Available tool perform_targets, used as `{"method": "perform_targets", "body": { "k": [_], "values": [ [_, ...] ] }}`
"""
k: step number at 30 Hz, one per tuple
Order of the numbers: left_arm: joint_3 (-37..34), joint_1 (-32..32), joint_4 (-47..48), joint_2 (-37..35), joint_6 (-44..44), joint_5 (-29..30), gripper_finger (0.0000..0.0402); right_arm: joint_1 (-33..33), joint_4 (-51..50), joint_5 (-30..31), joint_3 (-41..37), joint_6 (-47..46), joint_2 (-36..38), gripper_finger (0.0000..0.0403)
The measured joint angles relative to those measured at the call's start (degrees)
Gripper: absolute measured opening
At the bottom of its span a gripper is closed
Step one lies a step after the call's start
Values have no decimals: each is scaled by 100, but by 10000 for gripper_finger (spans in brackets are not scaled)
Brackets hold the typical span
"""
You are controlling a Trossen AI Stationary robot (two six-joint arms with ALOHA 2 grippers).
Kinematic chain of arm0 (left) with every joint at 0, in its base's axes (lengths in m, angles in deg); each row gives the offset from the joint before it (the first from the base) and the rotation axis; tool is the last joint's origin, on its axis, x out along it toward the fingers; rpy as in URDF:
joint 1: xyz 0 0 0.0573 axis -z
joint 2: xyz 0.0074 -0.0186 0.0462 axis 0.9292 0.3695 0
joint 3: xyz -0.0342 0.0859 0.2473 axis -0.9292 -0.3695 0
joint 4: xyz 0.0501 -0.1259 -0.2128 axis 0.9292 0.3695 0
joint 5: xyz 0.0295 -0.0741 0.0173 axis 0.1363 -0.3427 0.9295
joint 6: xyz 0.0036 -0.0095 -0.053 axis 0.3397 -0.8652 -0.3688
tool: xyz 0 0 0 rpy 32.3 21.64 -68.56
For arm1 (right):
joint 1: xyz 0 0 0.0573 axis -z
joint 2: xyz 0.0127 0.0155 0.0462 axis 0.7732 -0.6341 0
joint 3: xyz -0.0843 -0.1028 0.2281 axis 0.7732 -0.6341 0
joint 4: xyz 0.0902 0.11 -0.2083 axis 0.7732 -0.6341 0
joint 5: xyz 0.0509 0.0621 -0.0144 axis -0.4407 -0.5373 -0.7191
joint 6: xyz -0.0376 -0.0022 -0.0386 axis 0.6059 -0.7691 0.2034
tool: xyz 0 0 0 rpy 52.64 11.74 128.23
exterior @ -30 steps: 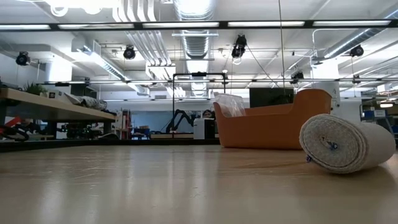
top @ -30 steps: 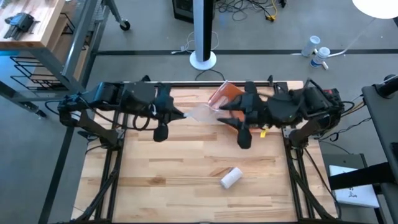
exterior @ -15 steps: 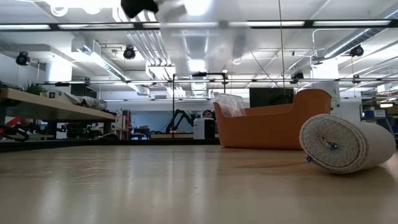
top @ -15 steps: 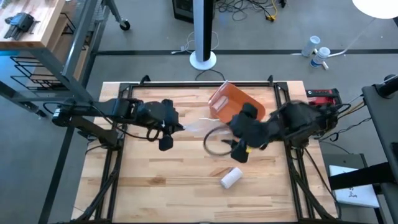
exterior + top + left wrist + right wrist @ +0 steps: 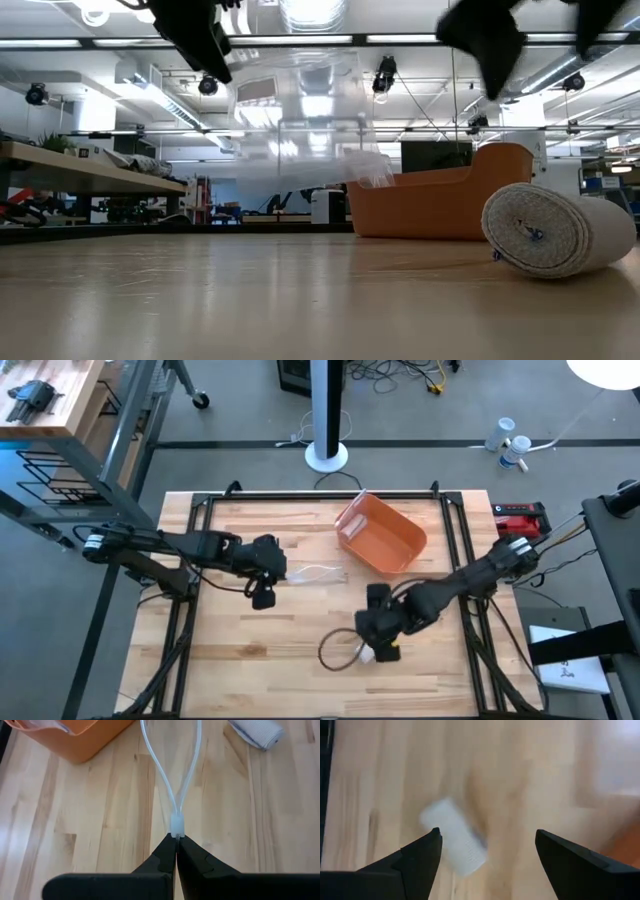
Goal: Roll bandage
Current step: Put the rolled brown bandage into the transparent zip bag
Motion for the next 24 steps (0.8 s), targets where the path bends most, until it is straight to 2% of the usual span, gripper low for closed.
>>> {"method": "perform_targets", "body": {
  "k": [3, 5, 9, 14, 18, 22, 24],
  "values": [
    [-42, 0, -14, 4, 0, 0, 0, -28, 629, -779, -620, 228, 0, 313],
    [-52, 0, -30, 4, 4, -9, 0, -13, 888, -928, -888, 140, 0, 314],
    [-73, 2, -231, 4, 42, -212, 0, 70, 1391, -928, -1108, 236, -133, 314],
    [-127, 0, -489, 6, 175, -207, 0, 87, 1496, -1085, -1070, 575, -645, 314],
    [-127, 0, -500, 6, 146, -199, 0, 222, 1452, -1076, -905, 147, -918, 314],
    [-127, 7, -543, 6, 103, -197, 0, 226, 1440, -878, -772, 125, -1020, 314],
    [-127, 11, -544, 6, 105, -197, 0, 232, 1356, -980, -773, 125, -1039, 314]
  ]
}}
